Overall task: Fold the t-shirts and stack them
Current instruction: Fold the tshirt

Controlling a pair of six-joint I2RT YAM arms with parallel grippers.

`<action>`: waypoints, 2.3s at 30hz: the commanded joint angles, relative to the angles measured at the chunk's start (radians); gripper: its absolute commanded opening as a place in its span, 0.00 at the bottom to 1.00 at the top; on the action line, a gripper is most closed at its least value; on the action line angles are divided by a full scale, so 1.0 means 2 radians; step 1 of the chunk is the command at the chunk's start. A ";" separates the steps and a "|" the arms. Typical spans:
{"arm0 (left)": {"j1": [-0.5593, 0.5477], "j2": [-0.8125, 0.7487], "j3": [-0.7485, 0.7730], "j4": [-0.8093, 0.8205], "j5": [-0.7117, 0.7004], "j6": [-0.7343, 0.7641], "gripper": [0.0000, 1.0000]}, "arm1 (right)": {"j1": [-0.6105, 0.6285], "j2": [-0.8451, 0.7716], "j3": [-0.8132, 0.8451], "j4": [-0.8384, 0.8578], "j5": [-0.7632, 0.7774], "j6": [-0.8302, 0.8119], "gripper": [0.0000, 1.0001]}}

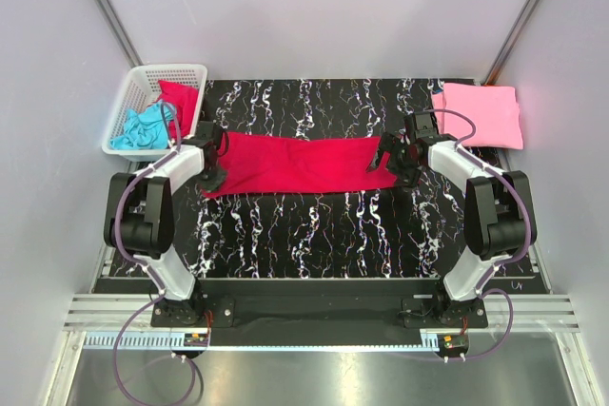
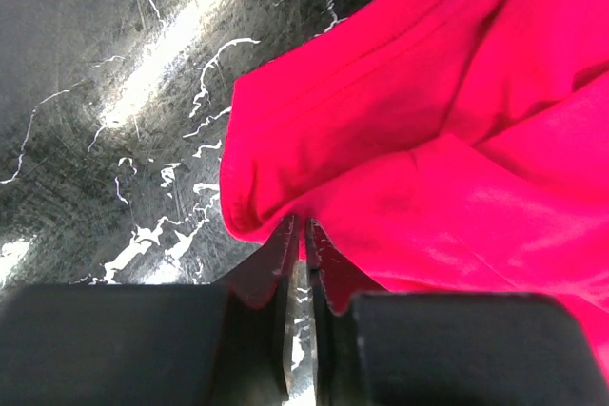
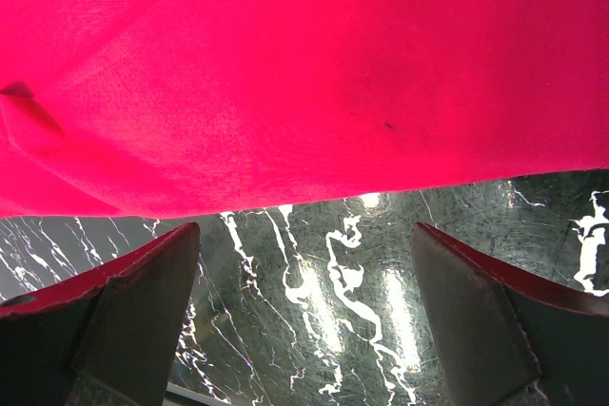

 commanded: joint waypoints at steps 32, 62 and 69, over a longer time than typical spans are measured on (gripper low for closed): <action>0.006 0.020 0.023 -0.001 -0.024 0.031 0.37 | 0.005 0.018 0.007 -0.003 0.006 -0.003 1.00; 0.009 -0.005 0.043 -0.068 -0.095 -0.015 0.00 | 0.005 0.065 0.027 -0.036 0.037 0.005 1.00; 0.009 -0.008 0.043 -0.067 -0.093 -0.012 0.00 | 0.005 0.090 0.044 -0.055 0.047 -0.002 1.00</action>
